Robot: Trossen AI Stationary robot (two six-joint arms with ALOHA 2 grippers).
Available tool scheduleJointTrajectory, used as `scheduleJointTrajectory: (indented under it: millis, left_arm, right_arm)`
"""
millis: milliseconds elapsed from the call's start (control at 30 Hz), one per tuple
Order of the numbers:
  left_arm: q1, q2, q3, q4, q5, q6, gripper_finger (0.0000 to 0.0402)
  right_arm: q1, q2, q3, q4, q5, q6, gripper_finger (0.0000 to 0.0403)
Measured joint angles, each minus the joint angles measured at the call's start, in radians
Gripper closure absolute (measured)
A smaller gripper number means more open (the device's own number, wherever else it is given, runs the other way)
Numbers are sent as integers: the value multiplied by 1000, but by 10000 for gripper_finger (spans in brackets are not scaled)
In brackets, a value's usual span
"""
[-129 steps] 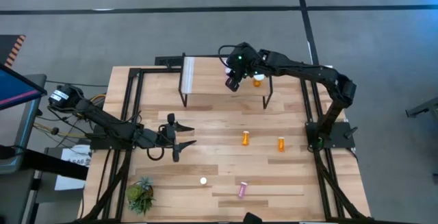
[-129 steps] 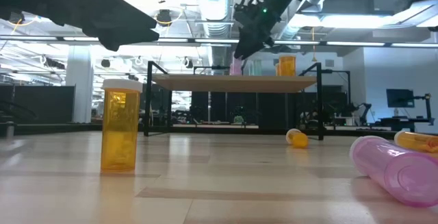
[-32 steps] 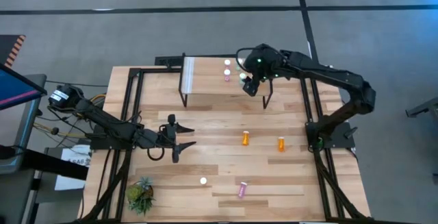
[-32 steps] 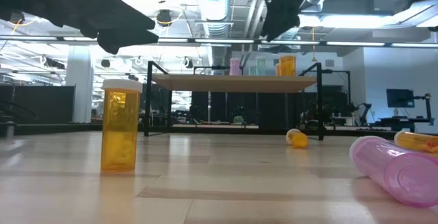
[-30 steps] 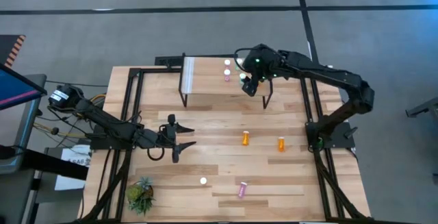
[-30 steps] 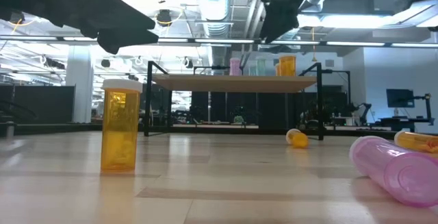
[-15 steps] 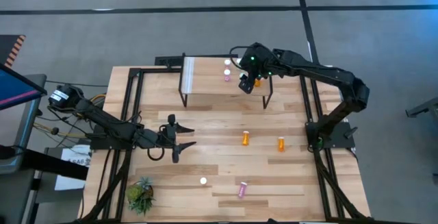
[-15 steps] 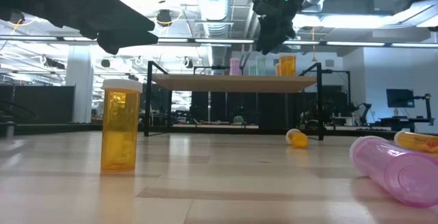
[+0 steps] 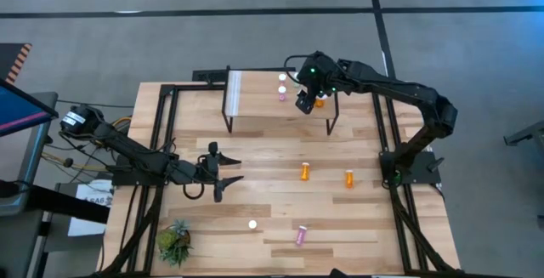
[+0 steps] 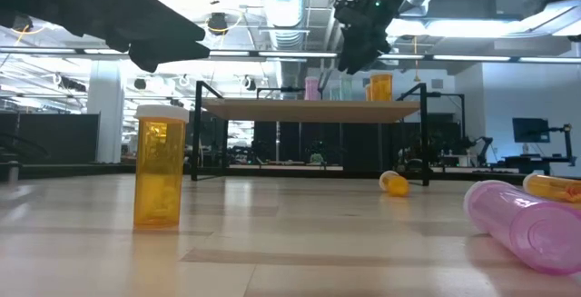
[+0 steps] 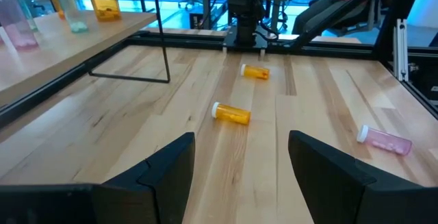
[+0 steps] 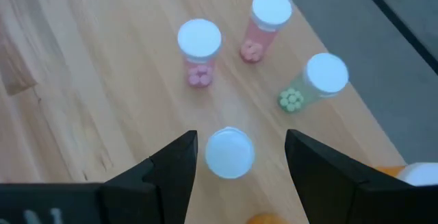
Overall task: Pick and place medicine bottles onto shelf by color
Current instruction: Adjust the small green pill bottle on the shelf
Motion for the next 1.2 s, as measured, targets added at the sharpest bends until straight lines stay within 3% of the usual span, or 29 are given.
scheduleJointTrajectory:
  millis: [500,1033,1200]
  left_arm:
    - [0,0,0,-1,0,0,177]
    - [0,0,0,-6,0,0,177]
    - [0,0,0,-6,0,0,177]
  right_arm:
    - [-4,66,0,-18,-4,6,159]
    - [-10,56,0,-23,-5,8,159]
    - [-10,56,0,-24,-5,8,176]
